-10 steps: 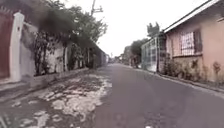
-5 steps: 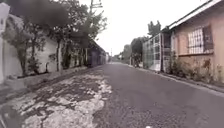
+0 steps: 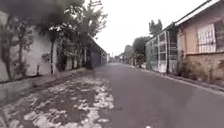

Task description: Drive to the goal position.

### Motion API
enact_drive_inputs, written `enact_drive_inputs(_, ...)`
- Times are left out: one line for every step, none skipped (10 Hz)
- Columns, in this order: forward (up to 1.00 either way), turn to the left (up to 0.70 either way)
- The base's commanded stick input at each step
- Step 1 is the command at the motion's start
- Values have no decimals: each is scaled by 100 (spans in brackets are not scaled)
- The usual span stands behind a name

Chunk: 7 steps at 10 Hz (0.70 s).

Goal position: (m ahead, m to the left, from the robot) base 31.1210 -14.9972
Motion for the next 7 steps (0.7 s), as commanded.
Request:
enact_drive_inputs(100,0)
enact_drive_inputs(100,0)
enact_drive_inputs(100,0)
enact_drive_inputs(100,3)
enact_drive_inputs(100,22)
enact_drive_inputs(100,11)
enact_drive_inputs(100,3)
